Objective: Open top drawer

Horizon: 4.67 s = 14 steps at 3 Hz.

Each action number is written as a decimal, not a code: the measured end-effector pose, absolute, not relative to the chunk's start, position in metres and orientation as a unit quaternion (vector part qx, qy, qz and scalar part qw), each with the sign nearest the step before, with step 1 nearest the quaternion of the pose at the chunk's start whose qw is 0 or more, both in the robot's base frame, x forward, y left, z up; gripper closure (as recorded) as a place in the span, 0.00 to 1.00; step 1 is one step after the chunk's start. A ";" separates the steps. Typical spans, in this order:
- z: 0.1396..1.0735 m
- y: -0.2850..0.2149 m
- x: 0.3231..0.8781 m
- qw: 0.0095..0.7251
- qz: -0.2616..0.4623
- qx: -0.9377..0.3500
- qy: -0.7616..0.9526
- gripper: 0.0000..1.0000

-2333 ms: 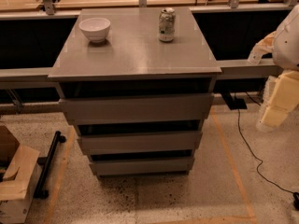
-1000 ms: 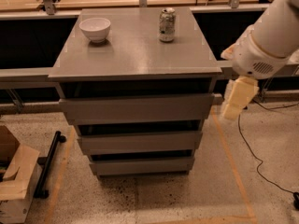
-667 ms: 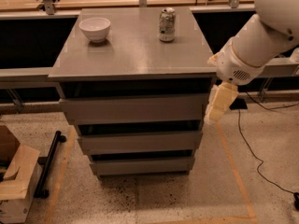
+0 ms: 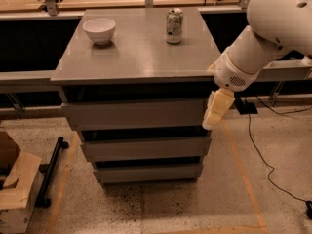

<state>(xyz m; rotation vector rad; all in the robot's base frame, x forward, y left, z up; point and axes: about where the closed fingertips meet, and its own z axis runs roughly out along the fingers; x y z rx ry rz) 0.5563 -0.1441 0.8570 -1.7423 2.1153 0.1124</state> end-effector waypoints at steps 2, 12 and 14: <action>0.802 -0.141 0.570 0.218 0.066 -0.609 0.760 0.00; 0.670 -0.129 0.528 0.182 0.177 -0.540 0.803 0.00; 0.668 -0.131 0.519 0.171 0.185 -0.532 0.808 0.17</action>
Offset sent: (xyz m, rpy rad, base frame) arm 0.0357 0.0031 -0.0913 0.1365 -0.0218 -0.0362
